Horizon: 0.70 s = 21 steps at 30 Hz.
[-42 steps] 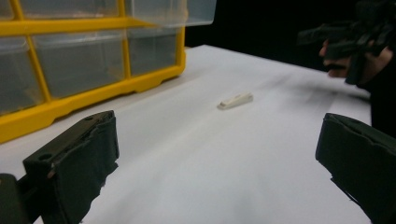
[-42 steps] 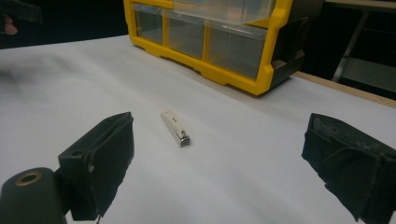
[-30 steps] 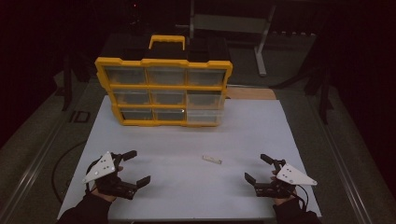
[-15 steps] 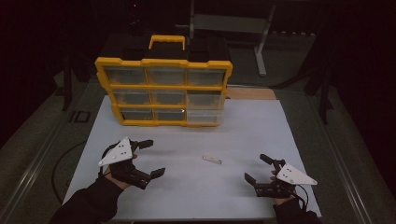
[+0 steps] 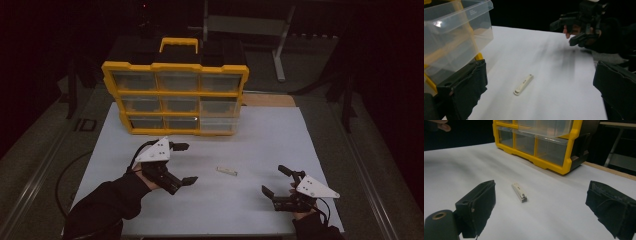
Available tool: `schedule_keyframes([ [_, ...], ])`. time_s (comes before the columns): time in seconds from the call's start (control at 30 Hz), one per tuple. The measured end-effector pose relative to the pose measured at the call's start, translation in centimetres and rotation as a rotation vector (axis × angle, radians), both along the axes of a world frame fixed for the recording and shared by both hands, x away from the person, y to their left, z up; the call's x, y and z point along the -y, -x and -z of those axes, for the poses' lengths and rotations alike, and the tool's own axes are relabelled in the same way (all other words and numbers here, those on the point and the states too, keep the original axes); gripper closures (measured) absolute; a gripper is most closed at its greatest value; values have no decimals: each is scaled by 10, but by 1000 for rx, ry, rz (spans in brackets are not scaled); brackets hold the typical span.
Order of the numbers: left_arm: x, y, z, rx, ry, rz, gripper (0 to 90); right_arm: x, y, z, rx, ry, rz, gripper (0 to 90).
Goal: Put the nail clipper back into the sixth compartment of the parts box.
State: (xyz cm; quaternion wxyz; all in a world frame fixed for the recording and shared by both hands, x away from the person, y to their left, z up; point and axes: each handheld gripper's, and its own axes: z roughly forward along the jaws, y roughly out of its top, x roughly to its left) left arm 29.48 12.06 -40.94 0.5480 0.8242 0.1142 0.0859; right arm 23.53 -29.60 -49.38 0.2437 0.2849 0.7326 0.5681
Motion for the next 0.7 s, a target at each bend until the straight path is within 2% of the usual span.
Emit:
schedule_keyframes([
  [0.07, 9, -4, -2, 4, -32, 25, 4, 0, 0, 0, -1, -1, 1, 92],
  [0.5, 62, -22, 0, -2, -156, 162, 4, 0, -1, 0, 3, -2, -3, 92],
  [0.6, 75, -27, 0, 0, -190, 183, 4, 0, -1, 1, -2, -7, -7, 93],
  [0.7, 87, -30, 2, 12, -223, 177, 4, 0, -1, 1, -7, -8, -9, 92],
])
